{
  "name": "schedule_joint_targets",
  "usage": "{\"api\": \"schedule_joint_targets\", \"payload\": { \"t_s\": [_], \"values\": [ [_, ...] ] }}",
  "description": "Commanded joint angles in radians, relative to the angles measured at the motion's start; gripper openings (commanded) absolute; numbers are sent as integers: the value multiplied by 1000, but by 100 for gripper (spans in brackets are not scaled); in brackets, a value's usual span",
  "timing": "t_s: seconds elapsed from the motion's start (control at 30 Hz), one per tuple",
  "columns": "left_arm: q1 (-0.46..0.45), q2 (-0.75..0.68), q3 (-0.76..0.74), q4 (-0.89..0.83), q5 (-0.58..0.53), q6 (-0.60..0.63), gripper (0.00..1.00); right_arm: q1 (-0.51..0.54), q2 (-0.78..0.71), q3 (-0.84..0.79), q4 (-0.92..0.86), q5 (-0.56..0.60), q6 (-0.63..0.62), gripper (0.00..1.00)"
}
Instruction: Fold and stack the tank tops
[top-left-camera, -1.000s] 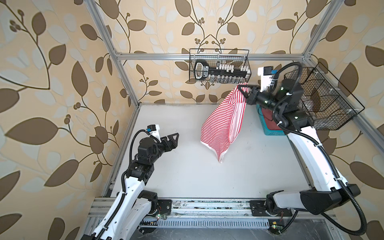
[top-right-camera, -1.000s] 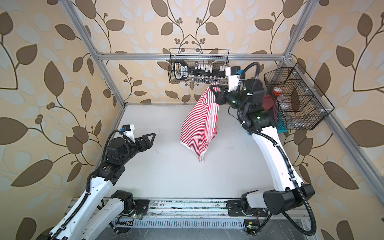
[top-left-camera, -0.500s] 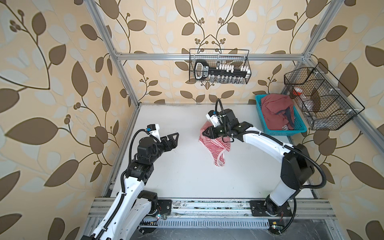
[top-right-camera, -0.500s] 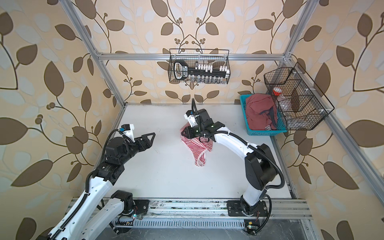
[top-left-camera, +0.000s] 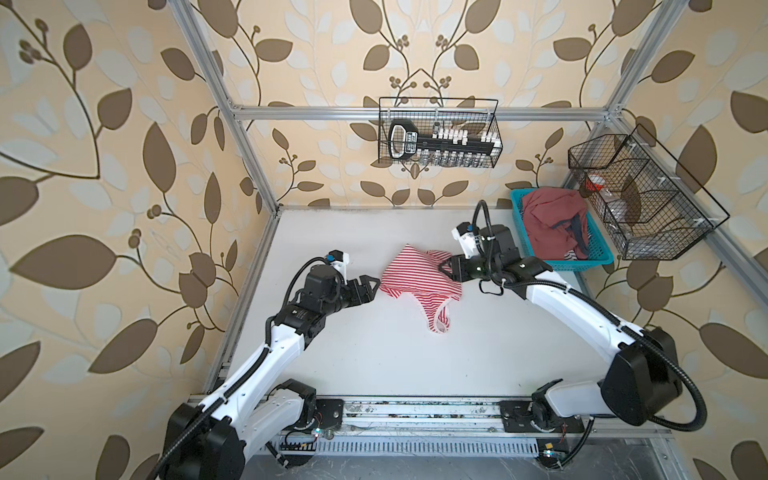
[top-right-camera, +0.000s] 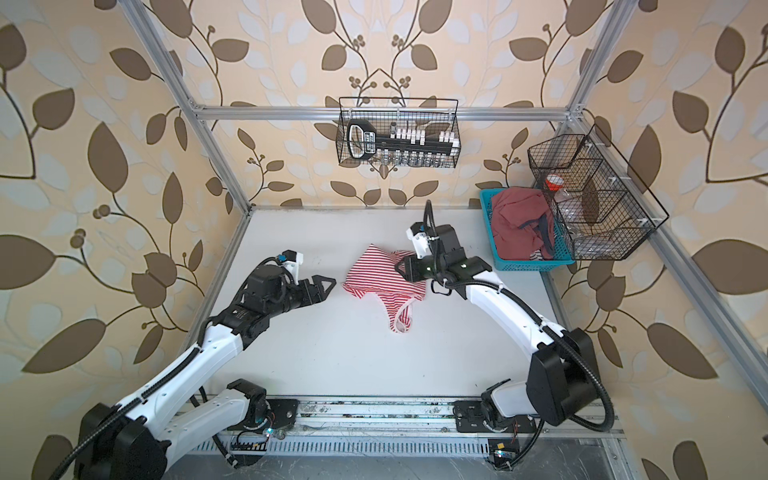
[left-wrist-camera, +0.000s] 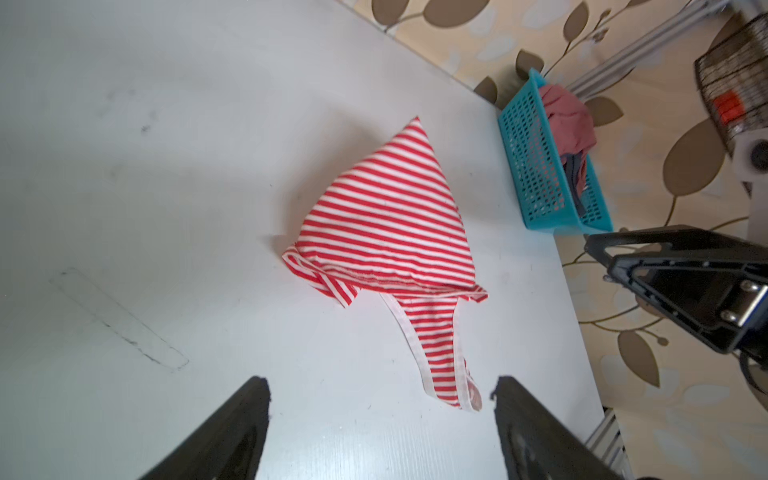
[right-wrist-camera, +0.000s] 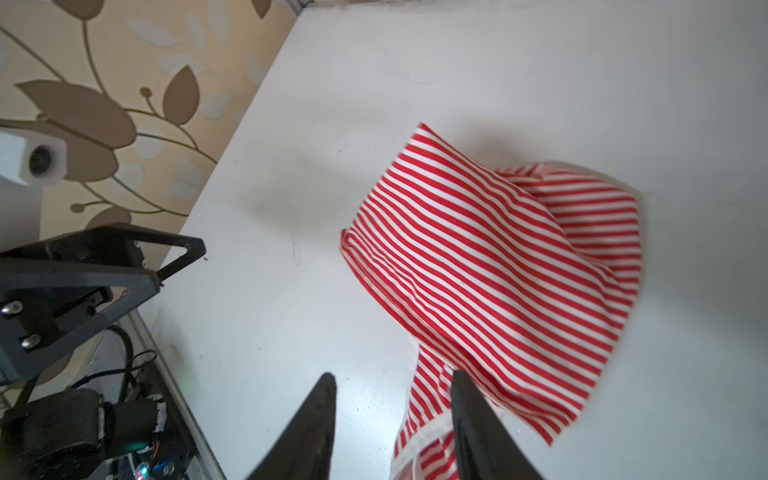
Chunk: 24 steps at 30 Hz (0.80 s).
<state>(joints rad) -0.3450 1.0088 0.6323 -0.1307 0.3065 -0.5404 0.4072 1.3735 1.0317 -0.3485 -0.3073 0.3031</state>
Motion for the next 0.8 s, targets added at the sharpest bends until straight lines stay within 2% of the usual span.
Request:
{"api": "schedule_joint_targets", "payload": {
  "t_s": [0.0, 0.13, 0.2, 0.47, 0.77],
  "values": [
    [-52, 56, 20, 15, 0, -31, 85, -21, -48, -150, -15, 67, 28, 42],
    [-109, 133, 28, 34, -9, -51, 83, -67, -66, -265, 40, 27, 69, 41],
    [-129, 154, 36, 34, -19, -52, 83, -79, -51, -287, 58, 31, 74, 44],
    [-161, 165, 46, 32, -52, -51, 83, -111, 32, -286, 115, 19, 75, 47],
    [-167, 160, 44, 22, -57, -53, 83, -123, 132, -262, 186, -10, 81, 41]
  ]
}}
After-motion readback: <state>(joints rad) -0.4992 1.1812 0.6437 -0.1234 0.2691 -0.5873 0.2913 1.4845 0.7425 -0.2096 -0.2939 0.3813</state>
